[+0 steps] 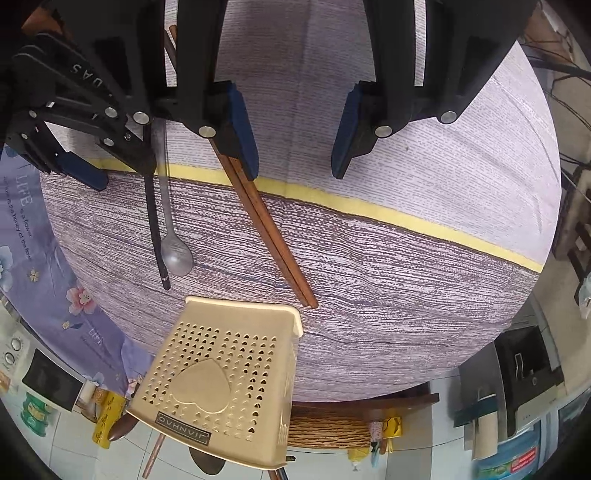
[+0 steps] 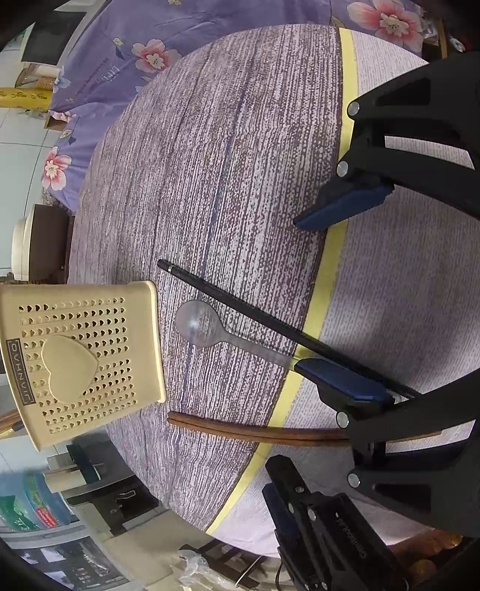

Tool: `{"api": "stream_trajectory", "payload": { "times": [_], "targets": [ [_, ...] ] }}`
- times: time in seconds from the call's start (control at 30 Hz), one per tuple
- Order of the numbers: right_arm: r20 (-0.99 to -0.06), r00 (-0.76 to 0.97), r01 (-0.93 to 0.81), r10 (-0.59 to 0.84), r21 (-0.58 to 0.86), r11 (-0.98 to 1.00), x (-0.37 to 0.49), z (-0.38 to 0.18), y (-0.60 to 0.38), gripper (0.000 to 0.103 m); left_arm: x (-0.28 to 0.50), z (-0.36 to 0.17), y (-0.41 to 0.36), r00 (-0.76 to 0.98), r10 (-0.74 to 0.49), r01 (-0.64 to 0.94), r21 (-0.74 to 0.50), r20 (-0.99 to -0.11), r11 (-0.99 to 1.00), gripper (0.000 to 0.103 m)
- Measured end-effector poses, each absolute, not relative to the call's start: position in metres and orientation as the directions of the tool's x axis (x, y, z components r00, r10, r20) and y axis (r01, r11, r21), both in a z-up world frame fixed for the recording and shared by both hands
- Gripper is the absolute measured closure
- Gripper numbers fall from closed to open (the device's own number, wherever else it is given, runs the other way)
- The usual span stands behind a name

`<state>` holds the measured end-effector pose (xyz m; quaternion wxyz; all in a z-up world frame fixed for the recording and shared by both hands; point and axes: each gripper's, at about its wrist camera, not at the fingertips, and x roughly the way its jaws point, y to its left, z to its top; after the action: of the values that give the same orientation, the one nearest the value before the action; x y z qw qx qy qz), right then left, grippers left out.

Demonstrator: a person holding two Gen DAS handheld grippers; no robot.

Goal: Organize utensils
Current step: 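Move both grippers back to the remaining chopsticks and small spoon on the table, then grasp the small metal spoon with the right gripper while the left grasps a brown chopstick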

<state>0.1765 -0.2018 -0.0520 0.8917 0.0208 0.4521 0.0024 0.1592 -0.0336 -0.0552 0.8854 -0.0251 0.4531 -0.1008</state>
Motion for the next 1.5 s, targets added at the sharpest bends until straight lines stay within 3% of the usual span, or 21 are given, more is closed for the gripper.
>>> {"api": "stream_trajectory", "payload": {
  "times": [0.4,0.77,0.93,1.17,1.3,1.5],
  "targets": [
    [-0.807,0.59,0.077,-0.023,0.029,0.997,0.169,-0.047,-0.233,0.031,0.152,-0.056,-0.048,0.557,-0.226,0.191,-0.142,-0.799,0.971,0.058],
    [-0.799,0.601,0.062,0.004,0.052,0.997,0.163,-0.051,-0.226,0.031,0.15,-0.057,-0.058,0.582,-0.14,0.18,-0.041,-0.801,0.983,0.055],
    [-0.786,0.619,0.077,0.001,0.062,0.995,0.157,-0.047,-0.229,0.031,0.15,-0.058,-0.044,0.57,-0.148,0.165,-0.064,-0.808,0.984,0.055],
    [-0.745,0.653,-0.008,0.137,0.174,0.985,0.165,-0.032,-0.225,0.031,0.157,-0.053,-0.024,0.574,-0.175,0.114,-0.133,-0.8,0.984,0.056],
    [-0.738,0.647,-0.045,0.191,0.212,0.976,0.178,-0.026,-0.211,0.041,0.162,-0.045,-0.011,0.6,-0.174,0.078,-0.159,-0.781,0.984,0.056],
    [-0.78,0.599,-0.027,0.18,0.205,0.978,0.203,-0.036,-0.192,0.047,0.165,-0.043,0.002,0.617,-0.165,0.041,-0.178,-0.769,0.983,0.056]
  ]
}}
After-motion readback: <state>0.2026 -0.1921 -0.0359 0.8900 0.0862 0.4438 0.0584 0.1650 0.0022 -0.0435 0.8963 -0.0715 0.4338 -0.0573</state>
